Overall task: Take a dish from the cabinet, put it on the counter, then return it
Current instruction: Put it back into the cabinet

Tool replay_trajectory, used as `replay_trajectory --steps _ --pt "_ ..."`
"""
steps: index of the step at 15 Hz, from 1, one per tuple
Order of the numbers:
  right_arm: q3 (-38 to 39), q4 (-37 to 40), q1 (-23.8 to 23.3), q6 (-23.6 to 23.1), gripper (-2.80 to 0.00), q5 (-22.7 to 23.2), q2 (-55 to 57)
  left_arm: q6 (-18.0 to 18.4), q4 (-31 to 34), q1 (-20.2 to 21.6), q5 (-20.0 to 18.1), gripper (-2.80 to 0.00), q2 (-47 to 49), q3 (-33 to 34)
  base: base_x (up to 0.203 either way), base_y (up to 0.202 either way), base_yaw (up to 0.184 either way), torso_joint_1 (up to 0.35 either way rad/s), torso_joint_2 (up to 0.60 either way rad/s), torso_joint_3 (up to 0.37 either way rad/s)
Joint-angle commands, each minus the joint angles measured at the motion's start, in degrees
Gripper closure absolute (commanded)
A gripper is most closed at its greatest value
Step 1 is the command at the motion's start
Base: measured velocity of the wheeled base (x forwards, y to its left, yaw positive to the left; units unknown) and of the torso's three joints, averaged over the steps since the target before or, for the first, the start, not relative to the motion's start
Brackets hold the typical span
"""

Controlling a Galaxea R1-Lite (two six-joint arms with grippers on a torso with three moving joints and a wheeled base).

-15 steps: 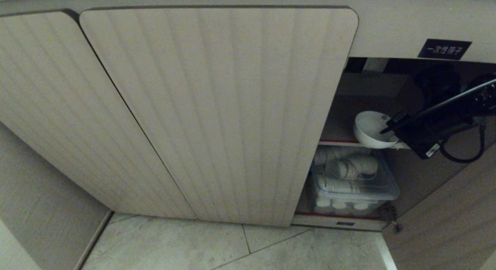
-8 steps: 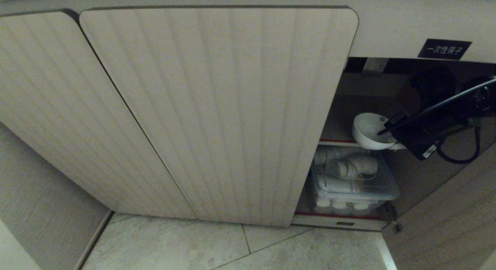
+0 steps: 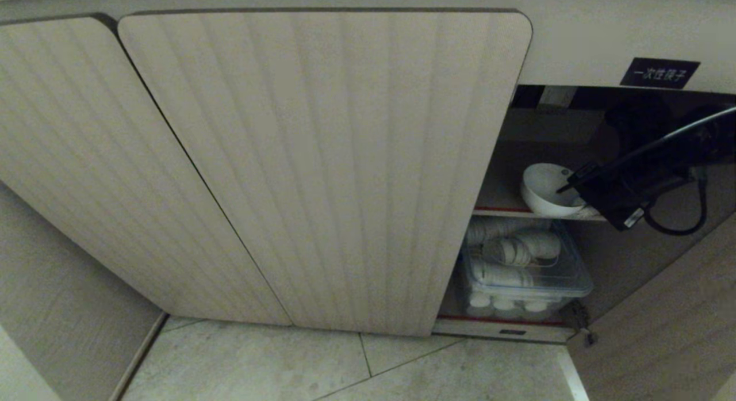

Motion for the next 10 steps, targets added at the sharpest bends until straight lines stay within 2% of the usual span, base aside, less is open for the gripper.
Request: replay_trajectory --steps 1,10 --pt "-0.9 0.4 -0.1 -0.8 0.0 0.1 0.9 0.0 0.0 0.0 0.1 0.0 0.0 0.0 0.0 0.0 0.0 0.0 0.0 0.0" --pt "-5.5 2.1 -0.7 -1.1 0.0 0.0 3.7 0.0 0.0 0.0 0.0 0.0 0.0 0.0 0.0 0.0 0.0 0.0 0.0 0.0"
